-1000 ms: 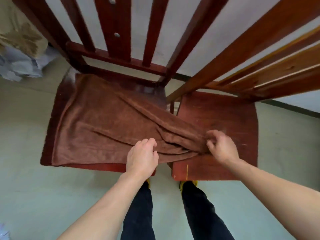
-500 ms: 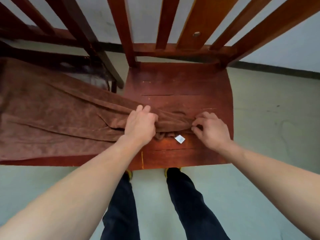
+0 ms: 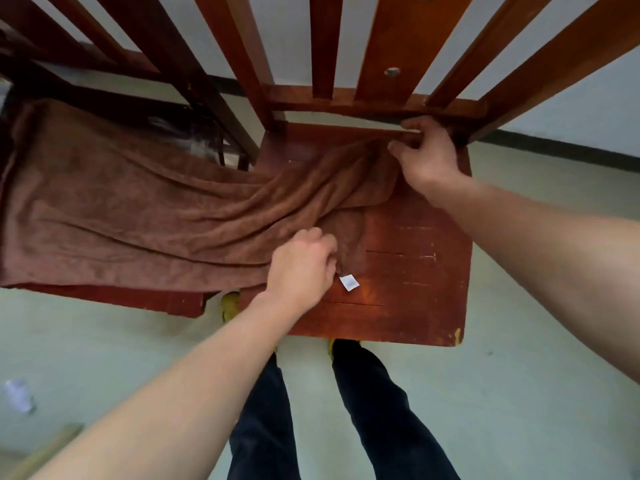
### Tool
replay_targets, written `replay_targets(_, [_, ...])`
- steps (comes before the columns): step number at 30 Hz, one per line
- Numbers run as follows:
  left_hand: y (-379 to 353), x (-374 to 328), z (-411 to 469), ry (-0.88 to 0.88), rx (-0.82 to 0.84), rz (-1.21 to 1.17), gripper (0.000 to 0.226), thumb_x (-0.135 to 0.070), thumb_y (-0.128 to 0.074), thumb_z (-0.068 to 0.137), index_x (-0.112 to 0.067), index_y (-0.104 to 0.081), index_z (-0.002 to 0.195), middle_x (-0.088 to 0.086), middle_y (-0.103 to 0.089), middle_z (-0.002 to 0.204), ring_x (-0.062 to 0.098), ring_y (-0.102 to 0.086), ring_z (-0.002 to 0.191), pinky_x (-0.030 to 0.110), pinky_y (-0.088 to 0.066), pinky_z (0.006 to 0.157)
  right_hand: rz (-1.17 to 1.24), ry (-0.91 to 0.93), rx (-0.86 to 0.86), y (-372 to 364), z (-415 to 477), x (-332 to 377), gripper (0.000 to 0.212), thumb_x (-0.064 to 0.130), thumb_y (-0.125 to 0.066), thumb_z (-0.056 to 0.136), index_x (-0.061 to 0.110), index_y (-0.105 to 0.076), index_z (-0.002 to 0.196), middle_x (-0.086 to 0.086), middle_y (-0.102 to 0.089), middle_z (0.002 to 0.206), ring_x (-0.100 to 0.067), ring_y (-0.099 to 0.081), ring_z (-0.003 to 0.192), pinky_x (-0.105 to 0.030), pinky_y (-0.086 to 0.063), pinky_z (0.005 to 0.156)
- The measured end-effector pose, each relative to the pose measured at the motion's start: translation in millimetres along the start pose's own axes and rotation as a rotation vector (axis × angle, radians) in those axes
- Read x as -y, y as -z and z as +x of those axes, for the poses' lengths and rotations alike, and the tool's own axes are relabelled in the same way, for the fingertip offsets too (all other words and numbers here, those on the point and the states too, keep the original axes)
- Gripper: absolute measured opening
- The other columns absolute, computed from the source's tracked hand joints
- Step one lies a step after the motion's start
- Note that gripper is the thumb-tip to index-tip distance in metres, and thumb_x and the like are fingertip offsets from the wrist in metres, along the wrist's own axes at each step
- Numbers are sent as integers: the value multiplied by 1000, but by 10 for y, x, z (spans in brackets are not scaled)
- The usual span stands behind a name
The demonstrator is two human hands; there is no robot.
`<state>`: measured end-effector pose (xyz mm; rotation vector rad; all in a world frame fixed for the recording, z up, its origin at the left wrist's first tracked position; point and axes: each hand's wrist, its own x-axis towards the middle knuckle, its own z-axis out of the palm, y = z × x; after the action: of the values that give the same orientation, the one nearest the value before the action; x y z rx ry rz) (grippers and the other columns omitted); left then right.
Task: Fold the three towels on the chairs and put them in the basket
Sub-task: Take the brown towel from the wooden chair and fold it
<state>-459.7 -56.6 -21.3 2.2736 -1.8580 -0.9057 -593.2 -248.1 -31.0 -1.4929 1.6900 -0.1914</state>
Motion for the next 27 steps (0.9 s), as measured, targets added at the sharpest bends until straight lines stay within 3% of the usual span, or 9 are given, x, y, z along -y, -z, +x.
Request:
replay_targets(3, [-358,-59,-61,35,156,153,38,-20,-60,84,-21,-55,122,4,-46,117,26,-46,110,37,-44,83,-134,-41,-93,-44,-220,-253,32,37,-63,86,24,-59,115,-1,-64,113,-22,-61,106,-33,-49,91])
replay_targets(7, [-366,19,-6,111,139,-60,26,-18,-54,89,-24,-68,109,1,-52,109,23,-48,110,37,-46,82,-192,-215,163,-293,-587,-571,49,74,-62,65,29,-69,84,4,-73,84,-21,-70,83,-37,-55,83])
replay_targets(9, [-263,28,-71,33,149,-145,25,-19,-56,88,-27,-70,107,-2,-55,106,19,-49,109,36,-47,82,-177,-226,232,-416,-679,-648,40,69,-67,64,30,-70,73,7,-72,75,-19,-71,74,-36,-57,78])
replay_targets(11, [-181,41,-200,-33,148,-187,25,-19,-58,87,-28,-71,107,-4,-58,104,18,-51,107,36,-48,81,-132,-213,213,-468,-726,-714,21,45,-73,72,27,-69,63,6,-70,66,-20,-71,70,-39,-58,76])
replay_targets(13, [-138,33,-371,-72,177,-201,26,-19,-58,87,-28,-71,107,-6,-61,102,18,-53,104,36,-48,81,-120,-265,191,-424,-786,-819,19,34,-72,76,25,-68,60,5,-70,62,-21,-71,69,-42,-58,76])
replay_targets(18, [-237,-226,-637,-226,452,-63,32,-23,-48,93,-28,-65,119,-5,-62,111,20,-49,107,34,-45,87,-207,-360,164,-120,-937,-1127,24,40,-70,80,21,-66,66,0,-72,72,-27,-71,76,-44,-56,79])
replay_targets(21, [-264,-286,-582,-205,610,-64,33,-35,-55,90,-26,-62,121,-1,-63,118,23,-54,111,36,-47,89,-166,-331,80,-55,-790,-1027,30,52,-66,78,23,-66,69,-2,-73,77,-29,-71,80,-43,-56,80])
replay_targets(23, [-221,-176,-439,-119,514,-142,30,-39,-58,87,-26,-65,114,-1,-66,111,23,-60,105,37,-50,84,-150,-287,21,-94,-613,-847,34,57,-64,79,23,-68,83,-6,-74,93,-31,-69,92,-41,-55,85])
replay_targets(27, [73,292,92,72,-94,-158,19,-16,-55,87,-17,-68,100,7,-62,99,30,-59,96,41,-50,79,-86,-288,-53,-187,-270,-470,51,54,-68,80,22,-60,118,-6,-65,119,-30,-62,108,-38,-50,95])
